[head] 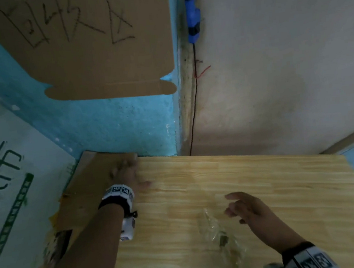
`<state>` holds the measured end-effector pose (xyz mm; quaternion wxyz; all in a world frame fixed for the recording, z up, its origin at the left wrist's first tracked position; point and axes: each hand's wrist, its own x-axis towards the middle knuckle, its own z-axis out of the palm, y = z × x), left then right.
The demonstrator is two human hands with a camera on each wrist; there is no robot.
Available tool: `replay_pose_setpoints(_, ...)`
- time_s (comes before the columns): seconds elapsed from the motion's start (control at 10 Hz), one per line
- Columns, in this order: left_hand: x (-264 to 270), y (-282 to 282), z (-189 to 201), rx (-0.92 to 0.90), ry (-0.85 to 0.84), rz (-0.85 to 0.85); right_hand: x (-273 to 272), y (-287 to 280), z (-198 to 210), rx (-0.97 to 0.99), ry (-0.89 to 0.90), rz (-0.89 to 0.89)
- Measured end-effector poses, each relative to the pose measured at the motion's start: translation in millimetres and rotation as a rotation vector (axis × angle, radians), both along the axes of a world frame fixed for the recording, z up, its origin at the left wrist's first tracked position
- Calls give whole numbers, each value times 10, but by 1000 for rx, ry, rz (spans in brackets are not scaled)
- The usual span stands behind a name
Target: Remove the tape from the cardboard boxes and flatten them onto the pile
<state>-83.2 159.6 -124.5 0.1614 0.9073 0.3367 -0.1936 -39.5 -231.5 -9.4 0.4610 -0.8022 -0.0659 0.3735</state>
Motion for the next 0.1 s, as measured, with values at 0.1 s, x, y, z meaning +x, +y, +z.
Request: replay_pose_setpoints(0.1, 47, -496, 207, 58, -132, -27, 56, -50, 124, 39, -37, -47)
